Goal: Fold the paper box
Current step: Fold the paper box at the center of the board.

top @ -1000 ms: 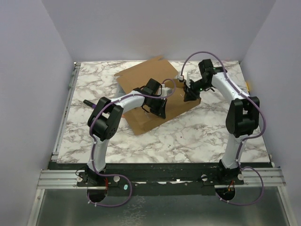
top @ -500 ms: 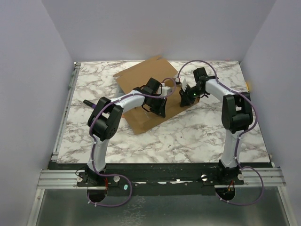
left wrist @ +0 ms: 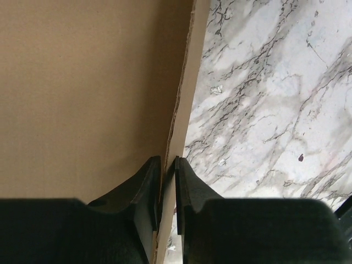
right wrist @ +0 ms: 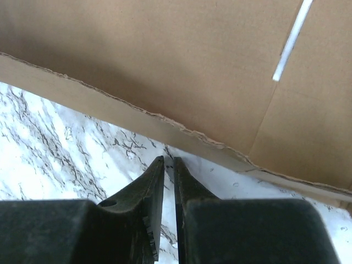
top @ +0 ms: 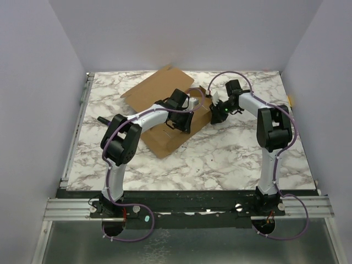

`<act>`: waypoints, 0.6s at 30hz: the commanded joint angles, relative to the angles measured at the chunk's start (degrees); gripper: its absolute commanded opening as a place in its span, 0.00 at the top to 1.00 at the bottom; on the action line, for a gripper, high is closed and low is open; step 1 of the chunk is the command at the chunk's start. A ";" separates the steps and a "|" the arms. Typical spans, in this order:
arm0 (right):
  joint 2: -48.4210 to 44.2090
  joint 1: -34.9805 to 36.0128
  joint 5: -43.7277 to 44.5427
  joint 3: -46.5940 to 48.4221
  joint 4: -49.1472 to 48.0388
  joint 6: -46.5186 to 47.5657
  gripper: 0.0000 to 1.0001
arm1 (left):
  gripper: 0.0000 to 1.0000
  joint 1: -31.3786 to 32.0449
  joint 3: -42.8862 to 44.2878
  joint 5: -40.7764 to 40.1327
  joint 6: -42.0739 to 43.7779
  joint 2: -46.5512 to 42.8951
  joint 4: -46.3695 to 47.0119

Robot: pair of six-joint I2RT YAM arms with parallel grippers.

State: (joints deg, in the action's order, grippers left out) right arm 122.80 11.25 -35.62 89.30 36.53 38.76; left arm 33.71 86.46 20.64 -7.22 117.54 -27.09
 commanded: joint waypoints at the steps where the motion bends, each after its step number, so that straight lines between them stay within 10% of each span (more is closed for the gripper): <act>1: 2.54 -0.15 -0.50 0.78 1.01 1.21 0.83 | 0.82 -0.67 -0.33 -4.87 0.09 -2.20 -0.67; 10: -4.89 -0.19 -19.67 0.60 -1.32 -2.96 0.80 | 0.93 -1.11 -2.34 -0.49 -2.18 -0.11 -0.36; 18: -0.91 0.52 -15.59 1.85 -11.36 -15.30 0.73 | 0.88 -1.18 -3.14 -0.70 -3.71 0.29 0.69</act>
State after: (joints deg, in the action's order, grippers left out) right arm 120.27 11.42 -51.35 91.05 31.66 30.24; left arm 33.06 85.25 21.21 -9.85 117.08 -25.89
